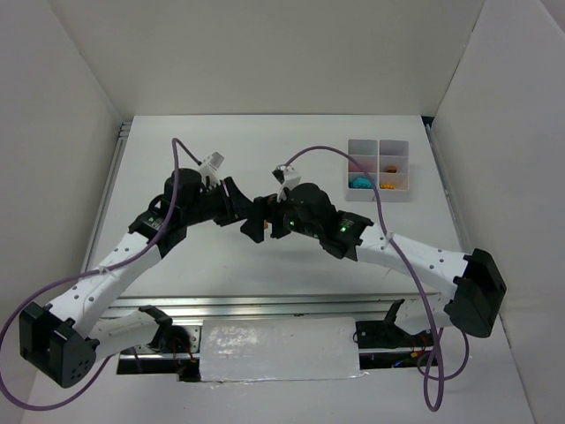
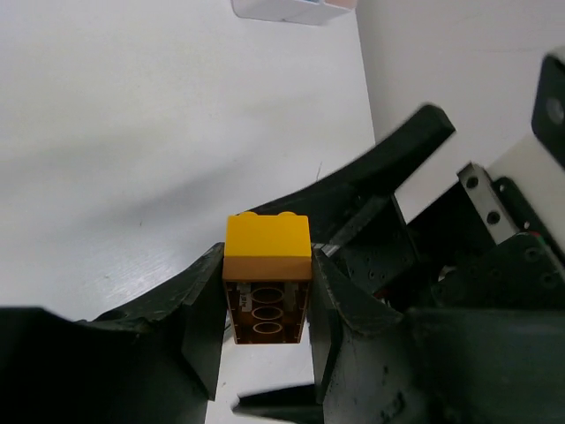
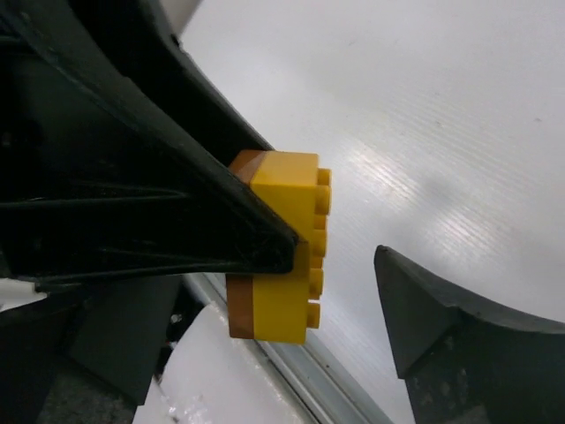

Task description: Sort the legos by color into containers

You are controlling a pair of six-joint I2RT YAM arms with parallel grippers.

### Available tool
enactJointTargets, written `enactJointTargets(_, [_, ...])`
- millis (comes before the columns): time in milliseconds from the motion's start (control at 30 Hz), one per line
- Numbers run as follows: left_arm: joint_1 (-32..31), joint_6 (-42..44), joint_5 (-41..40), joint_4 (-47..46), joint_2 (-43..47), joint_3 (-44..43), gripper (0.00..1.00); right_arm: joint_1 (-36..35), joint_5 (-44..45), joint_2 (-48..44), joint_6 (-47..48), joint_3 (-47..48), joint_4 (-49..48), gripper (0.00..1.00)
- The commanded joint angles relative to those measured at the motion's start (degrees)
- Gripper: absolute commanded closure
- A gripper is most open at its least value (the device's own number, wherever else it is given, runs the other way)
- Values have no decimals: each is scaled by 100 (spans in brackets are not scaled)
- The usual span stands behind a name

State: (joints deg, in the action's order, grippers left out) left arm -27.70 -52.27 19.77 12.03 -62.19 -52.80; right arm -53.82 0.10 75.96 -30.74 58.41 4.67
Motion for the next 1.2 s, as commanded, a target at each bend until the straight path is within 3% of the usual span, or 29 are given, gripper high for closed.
enactJointTargets(0, [-33,453,659,-456,93,-143,100,310,-858,-450,217,-40,-633,0])
enactJointTargets(67, [-25,664,1044,-605,128,-187,100,573,-2071,-626,279,-172,-599,0])
enactJointTargets(133, [-25,920,2071,-1087,137,-196,100,969,-3123,-784,271,-382,-677,0])
enactJointTargets(367, [-25,457,3823,-2791,313,312,100,1331,-5044,-1707,-186,-867,-1644,2])
enactJointTargets(467, [-33,218,4026,-3418,383,472,100,1322,-5125,-1690,-266,-744,-1601,11])
enactJointTargets(533, [-33,226,3991,-3340,384,454,100,1322,-5134,-1664,-344,-735,-1740,25])
enactJointTargets(633, [-33,323,3956,-3138,348,358,100,1313,-5326,-1576,-607,-814,-2169,37])
enactJointTargets(900, [-33,270,3815,-3067,340,226,100,1199,-5380,-1277,-802,-876,-2497,35])
enactJointTargets(1167, [-33,305,3727,-2944,357,59,100,1137,-4923,-1268,-292,-857,-1803,36])
